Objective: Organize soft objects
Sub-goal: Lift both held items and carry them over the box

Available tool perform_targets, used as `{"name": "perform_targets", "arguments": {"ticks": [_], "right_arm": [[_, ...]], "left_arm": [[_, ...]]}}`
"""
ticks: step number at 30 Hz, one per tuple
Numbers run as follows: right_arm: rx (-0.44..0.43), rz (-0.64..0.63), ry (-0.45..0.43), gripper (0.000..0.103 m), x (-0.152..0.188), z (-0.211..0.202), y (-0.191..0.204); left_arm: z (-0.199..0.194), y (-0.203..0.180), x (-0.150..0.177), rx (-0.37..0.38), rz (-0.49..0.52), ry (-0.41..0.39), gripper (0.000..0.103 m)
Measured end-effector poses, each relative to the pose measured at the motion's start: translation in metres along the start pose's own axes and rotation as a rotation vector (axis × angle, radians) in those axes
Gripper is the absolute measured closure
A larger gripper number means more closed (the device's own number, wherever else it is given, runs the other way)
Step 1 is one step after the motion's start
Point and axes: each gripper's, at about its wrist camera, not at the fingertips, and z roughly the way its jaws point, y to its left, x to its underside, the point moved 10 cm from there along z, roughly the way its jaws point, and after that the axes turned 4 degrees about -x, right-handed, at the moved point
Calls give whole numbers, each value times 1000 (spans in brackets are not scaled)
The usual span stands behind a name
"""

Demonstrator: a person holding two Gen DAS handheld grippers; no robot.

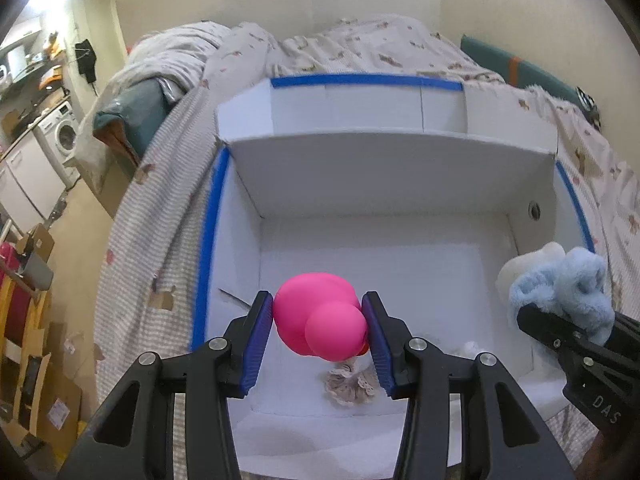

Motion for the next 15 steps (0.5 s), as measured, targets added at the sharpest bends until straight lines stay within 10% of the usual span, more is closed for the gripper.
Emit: {"name": "perform_targets", "arguments": {"ticks": [15], "right_arm": [[14,-16,75,74,15,22,0]], "left_arm": [[25,-15,26,28,41,90,61]]}}
